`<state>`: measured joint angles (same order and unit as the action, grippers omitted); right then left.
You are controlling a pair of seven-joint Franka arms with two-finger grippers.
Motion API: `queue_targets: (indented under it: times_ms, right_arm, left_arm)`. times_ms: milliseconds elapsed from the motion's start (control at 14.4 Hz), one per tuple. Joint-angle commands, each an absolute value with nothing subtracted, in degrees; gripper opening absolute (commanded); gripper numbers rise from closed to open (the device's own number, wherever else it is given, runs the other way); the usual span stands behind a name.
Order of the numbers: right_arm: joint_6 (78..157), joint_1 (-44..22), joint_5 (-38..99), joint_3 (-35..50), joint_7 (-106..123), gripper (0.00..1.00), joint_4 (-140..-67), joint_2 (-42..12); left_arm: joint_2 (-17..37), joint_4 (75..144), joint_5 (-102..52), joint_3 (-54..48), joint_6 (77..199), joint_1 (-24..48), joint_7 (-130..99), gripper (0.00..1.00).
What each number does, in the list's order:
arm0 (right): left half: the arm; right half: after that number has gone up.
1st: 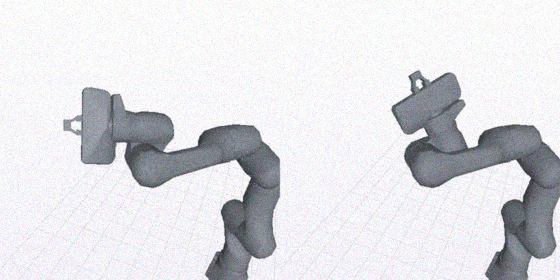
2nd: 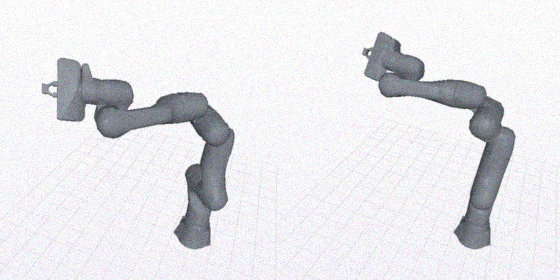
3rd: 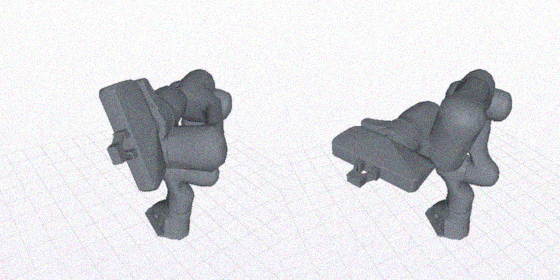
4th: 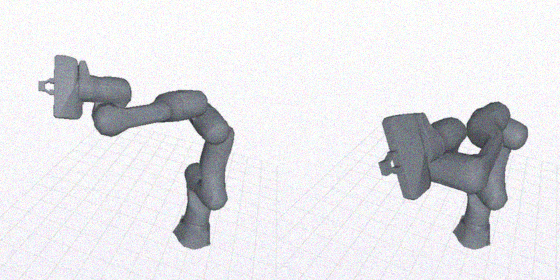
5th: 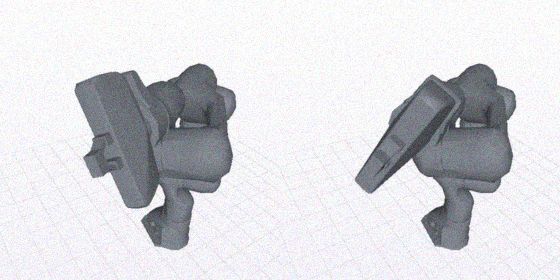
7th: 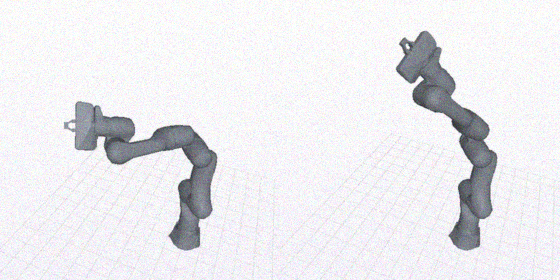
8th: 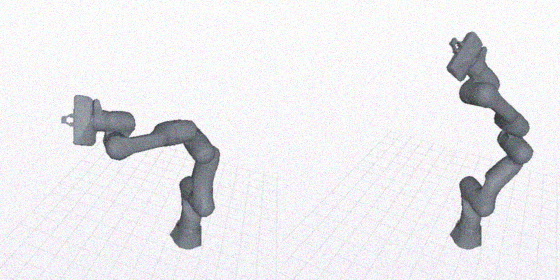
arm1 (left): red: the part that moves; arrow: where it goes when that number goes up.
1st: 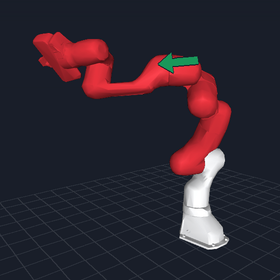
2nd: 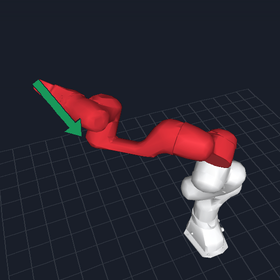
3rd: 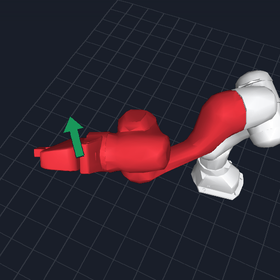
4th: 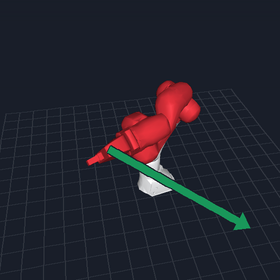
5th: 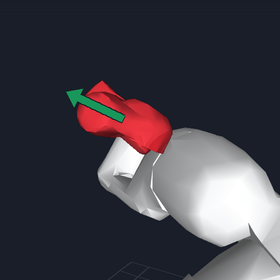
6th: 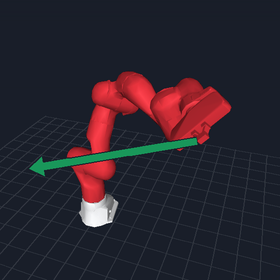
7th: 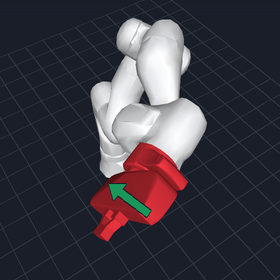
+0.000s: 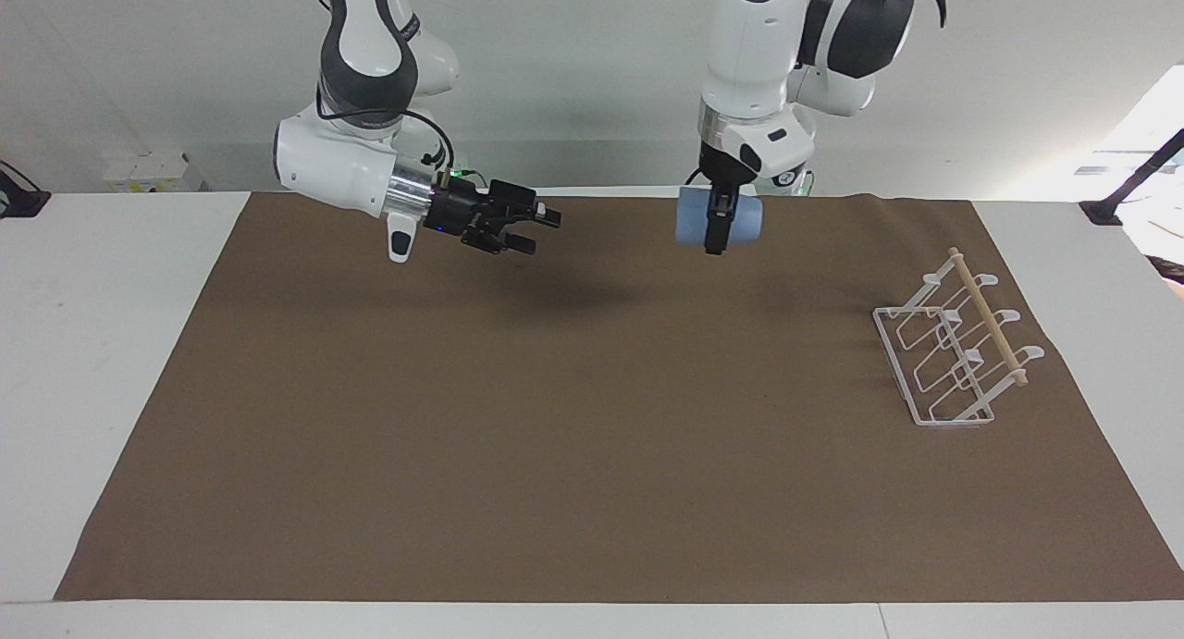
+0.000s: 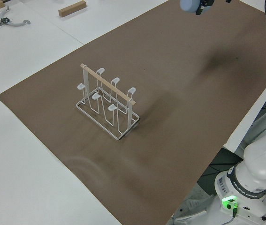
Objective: Hang cup on cup holder
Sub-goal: 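Carry the cup to the rack with the left gripper while the right gripper withdraws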
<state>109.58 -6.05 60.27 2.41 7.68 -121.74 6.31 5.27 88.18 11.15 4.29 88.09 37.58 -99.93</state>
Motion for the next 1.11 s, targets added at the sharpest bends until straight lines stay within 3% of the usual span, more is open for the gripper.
queue_targets:
  times_ms: [0,139,347,555,1041]
  right_arm:
    - [108.28,-2.91,46.46,2.81,8.17,1.00,-120.50,8.35]
    - [108.28,-0.80,37.40,2.81,8.26,1.00,-120.41,8.35]
    - [107.32,1.75,23.51,2.81,8.35,1.00,-119.63,8.44]
    - [102.93,3.86,7.43,2.90,8.35,1.00,-114.01,8.35]
    - [87.12,10.28,-2.63,2.73,8.70,1.00,-100.31,7.21]
  left_arm:
    - [5.27,92.53,24.71,4.04,86.22,35.69,-96.86,0.00]
    - [9.03,96.14,35.89,4.13,84.48,35.60,-97.03,0.00]
    - [15.45,96.24,49.88,4.22,79.20,35.42,-103.23,0.00]
    - [23.27,96.15,60.52,4.22,78.22,33.32,-116.94,0.00]
    - [25.40,97.99,74.96,4.13,79.19,27.69,-121.29,0.00]
